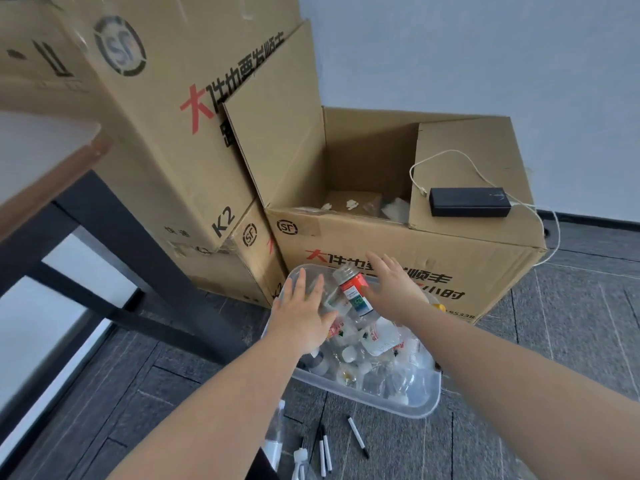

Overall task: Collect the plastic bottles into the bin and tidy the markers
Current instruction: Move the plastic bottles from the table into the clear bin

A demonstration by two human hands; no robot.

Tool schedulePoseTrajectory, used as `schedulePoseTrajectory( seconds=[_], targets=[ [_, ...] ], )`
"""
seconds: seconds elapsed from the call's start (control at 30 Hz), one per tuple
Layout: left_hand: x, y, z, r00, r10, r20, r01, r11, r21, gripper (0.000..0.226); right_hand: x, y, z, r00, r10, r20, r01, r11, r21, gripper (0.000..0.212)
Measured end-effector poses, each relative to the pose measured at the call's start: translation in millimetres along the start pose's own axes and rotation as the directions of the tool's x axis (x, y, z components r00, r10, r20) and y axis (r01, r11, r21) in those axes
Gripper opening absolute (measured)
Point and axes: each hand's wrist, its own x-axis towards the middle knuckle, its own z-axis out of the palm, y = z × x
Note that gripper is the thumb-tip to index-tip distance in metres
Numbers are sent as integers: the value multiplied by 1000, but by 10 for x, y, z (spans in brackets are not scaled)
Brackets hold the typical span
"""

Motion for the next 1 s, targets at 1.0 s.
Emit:
schedulePoseTrajectory(
  seconds=[1.0],
  targets=[
    [-3488, -1396, -3006, 569, -234, -788, 474, 877, 82, 64, -1761, -3983, -2004, 586, -740, -331, 706, 666, -240, 66]
  ],
)
